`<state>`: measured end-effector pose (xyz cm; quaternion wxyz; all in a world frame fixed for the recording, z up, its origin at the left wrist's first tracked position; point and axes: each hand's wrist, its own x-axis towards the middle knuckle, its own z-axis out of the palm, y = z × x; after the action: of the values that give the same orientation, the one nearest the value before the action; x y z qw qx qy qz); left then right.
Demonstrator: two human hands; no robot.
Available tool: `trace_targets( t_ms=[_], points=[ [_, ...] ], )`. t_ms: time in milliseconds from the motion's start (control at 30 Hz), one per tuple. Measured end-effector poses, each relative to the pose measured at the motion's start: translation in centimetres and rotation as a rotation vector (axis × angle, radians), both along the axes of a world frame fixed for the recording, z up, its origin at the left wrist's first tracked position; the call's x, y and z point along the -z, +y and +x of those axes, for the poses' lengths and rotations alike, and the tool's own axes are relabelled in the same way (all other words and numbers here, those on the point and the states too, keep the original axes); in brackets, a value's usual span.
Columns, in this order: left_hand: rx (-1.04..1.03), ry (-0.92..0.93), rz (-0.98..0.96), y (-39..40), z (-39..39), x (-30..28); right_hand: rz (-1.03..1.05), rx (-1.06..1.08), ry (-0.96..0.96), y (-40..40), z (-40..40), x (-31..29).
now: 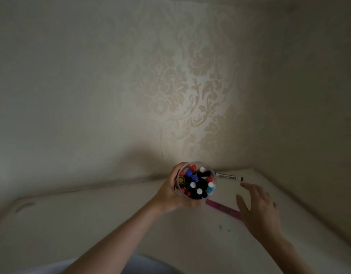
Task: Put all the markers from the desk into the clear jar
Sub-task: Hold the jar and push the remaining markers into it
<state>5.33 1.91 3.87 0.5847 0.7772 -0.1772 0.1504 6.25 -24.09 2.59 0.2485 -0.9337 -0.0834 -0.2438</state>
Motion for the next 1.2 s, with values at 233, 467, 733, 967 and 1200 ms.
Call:
trace_targets(
  t_ms=[233,467,733,967,1200],
  points=[
    [-0.006,0.01,0.006,0.1,0.2,0.0,-0.015,-0.037,0.187,-2.5,-0.5,3.7],
    [-0.02,0.01,0.028,-0.1,0.0,0.2,0.413,-0.114,-0.378,-2.1,-5.0,-8.7],
    [0.004,-0.016,0.078,-0.1,0.0,0.4,0.205,-0.336,-0.414,3.2,-7.2,-10.0],
    [-0.014,-0.014,0.054,0.0,-0.3,0.0,0.118,-0.339,-0.478,5.3,-4.7,-7.6],
    [0.008,0.01,0.057,-0.6,-0.3,-0.2,0.044,-0.276,-0.431,7.9,-3.0,-8.1]
  ],
)
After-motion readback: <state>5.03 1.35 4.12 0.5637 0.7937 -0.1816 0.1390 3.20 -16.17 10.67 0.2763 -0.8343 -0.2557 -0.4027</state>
